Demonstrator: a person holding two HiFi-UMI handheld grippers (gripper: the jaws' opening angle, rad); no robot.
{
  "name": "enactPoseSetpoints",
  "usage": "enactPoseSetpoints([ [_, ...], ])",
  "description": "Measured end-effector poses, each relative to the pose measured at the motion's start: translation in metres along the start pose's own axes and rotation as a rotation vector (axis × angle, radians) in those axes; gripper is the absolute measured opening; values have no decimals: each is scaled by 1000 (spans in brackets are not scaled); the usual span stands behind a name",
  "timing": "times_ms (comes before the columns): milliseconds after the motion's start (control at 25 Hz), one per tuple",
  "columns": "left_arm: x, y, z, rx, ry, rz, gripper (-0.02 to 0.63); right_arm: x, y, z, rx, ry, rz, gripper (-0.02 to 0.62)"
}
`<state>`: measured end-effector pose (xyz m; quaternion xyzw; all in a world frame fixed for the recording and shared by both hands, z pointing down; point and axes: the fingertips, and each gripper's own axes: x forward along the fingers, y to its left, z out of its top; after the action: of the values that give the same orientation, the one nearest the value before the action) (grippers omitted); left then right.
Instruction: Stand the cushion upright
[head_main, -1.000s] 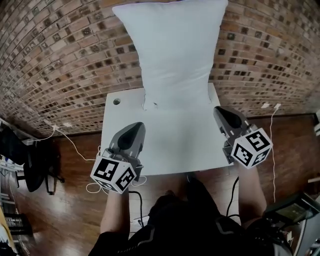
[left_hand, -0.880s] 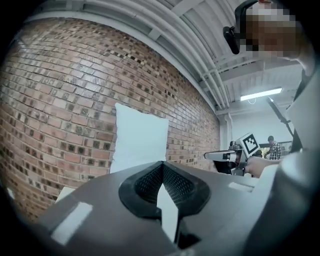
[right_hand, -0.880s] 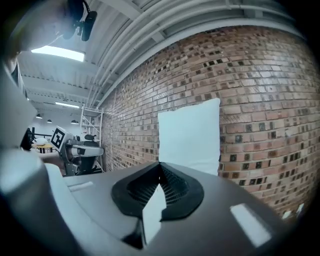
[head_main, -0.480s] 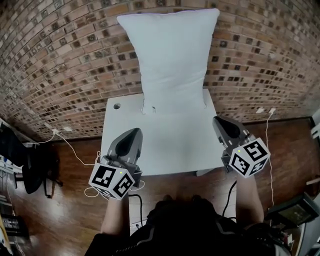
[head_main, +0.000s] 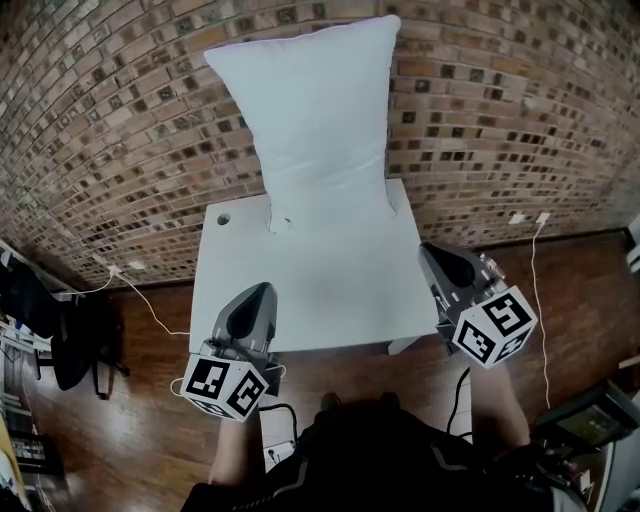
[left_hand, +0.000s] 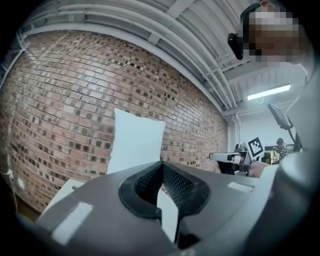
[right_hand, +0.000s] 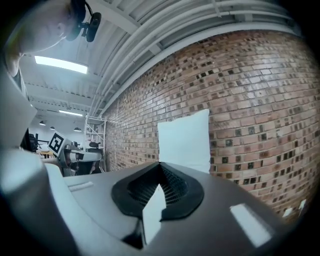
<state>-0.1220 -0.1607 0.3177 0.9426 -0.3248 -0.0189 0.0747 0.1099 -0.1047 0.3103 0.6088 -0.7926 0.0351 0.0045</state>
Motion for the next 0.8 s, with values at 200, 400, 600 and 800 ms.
enactPoseSetpoints([
  [200, 2, -15, -5, 15, 10, 7, 3, -15, 0, -5, -13, 5, 20, 6],
  [400, 4, -26, -2, 25, 5, 3, 3, -24, 0, -4, -31, 7, 25, 6],
  [600, 3, -26, -1, 19, 7, 13, 3, -27, 0, 0, -15, -4, 30, 6],
  [800, 4, -26, 1, 40, -2, 24, 3, -28, 2, -1, -14, -4, 32, 5],
])
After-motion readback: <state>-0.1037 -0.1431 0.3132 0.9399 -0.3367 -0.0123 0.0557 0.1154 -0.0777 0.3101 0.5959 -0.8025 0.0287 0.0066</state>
